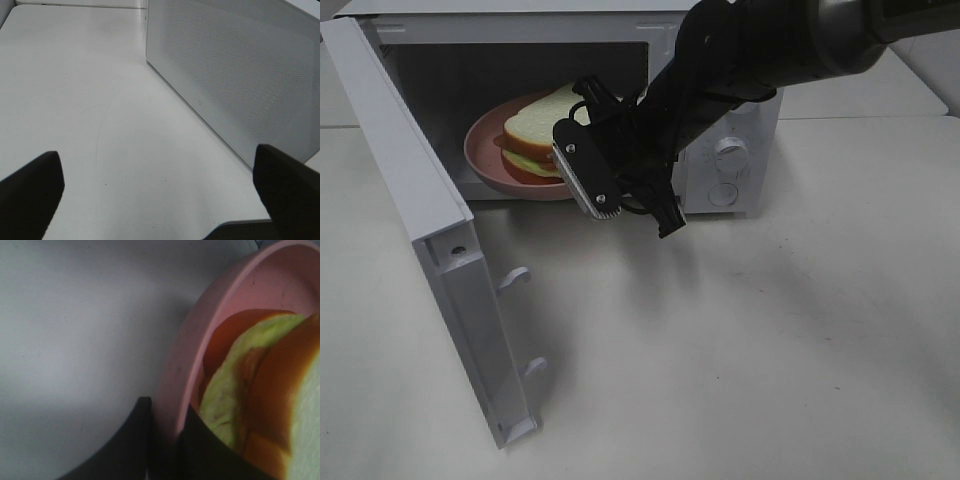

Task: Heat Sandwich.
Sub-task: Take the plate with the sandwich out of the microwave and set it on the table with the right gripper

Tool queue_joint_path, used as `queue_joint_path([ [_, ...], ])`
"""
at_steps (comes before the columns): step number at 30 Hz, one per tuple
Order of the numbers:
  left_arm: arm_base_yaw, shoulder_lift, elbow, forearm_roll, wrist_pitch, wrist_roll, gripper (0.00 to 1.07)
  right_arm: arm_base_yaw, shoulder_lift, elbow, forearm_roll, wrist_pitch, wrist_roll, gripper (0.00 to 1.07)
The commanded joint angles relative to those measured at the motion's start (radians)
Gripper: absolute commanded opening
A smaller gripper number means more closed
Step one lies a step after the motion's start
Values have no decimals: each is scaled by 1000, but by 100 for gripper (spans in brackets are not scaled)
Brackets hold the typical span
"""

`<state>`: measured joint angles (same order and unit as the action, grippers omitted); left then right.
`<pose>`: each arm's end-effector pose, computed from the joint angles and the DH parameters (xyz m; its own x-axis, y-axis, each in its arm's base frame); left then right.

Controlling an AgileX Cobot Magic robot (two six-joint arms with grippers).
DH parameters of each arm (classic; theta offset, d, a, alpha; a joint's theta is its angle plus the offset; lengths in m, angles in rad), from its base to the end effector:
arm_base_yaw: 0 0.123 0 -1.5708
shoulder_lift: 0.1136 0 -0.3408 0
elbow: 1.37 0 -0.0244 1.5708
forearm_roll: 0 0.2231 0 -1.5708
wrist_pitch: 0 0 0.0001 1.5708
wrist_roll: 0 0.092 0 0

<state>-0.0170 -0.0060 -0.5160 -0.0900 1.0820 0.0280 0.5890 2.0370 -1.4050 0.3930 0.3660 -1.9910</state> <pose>-0.0883 -0.0058 0.2656 -0.4550 -0.0066 -0.8905 0.0811 0.9955 -0.0488 0.3653 0.2593 0.2428 0.6544 -0.7526 -0.0737 -0.6111 -0.4688 -0.6378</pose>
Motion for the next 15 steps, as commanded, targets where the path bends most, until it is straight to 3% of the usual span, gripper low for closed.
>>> queue_joint_path([
  [1,1,-6,3,-9,-13,1,97,-7,-38,32,53,-40,-44,0],
  [8,1,-6,3,-9,-13,1,97,-7,-115,138,199,-88,-122,0],
  [15,1,-6,3,-9,-13,1,97,-7,-184,208,203,-89,-123,0],
])
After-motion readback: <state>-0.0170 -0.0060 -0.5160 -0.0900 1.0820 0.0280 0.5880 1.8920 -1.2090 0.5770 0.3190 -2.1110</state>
